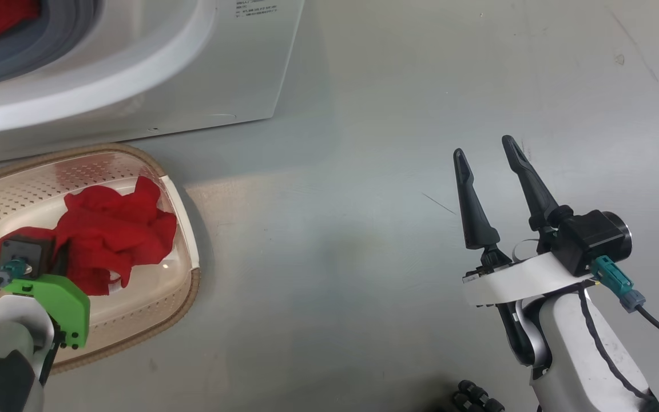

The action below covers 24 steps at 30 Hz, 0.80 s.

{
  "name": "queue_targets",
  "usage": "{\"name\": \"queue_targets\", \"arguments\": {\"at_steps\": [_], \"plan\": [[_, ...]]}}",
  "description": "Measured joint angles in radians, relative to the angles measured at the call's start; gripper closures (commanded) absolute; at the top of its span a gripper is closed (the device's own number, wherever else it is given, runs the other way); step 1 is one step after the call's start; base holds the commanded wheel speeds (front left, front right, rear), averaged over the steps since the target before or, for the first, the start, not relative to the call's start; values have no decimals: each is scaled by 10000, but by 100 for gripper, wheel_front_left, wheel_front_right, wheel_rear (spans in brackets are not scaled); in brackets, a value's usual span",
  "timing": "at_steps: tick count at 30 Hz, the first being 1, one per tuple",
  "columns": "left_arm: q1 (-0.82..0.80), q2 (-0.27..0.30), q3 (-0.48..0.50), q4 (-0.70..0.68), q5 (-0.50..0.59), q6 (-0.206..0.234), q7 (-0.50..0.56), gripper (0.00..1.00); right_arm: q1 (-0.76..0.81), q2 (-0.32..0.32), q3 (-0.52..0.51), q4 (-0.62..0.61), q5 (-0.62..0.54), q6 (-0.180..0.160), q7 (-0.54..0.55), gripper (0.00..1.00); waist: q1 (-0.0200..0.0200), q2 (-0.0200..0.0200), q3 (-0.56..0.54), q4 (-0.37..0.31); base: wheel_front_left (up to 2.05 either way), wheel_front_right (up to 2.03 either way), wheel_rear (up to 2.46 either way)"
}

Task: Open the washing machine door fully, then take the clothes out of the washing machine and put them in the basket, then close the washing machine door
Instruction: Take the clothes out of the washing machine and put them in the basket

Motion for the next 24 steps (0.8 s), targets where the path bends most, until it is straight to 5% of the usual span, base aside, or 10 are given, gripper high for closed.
{"name": "queue_targets", "arguments": {"at_steps": [9, 10, 11, 12, 13, 24], "plan": [[-411, -109, 92, 757, -88, 10, -63, 100, -130, 19, 109, 31, -140, -6, 0, 0, 0, 0, 145, 171, 0, 0, 0], [-476, -138, 81, 809, -88, 8, -109, 91, -134, 19, 111, 31, -150, -6, 0, 0, 0, 0, 147, 186, 0, 0, 0], [-540, -159, 61, 863, -88, 8, -153, 65, -134, 19, 113, 42, -150, -6, 0, 0, 0, 0, 147, 199, 0, 0, 0], [-593, -161, 25, 909, -75, 10, -219, 9, -135, 19, 115, 56, -150, -6, 0, 0, 0, 0, 147, 212, 0, 0, 0], [-635, -161, 6, 959, -69, 8, -270, 0, -137, 19, 117, 69, -150, -6, 0, 0, 0, 0, 145, 224, 0, 0, 0], [-747, -337, -48, 1682, -75, 8, -472, 0, -222, 21, 138, 276, -151, -6, 0, 0, 0, 0, -49, 305, 0, 0, 0]]}}
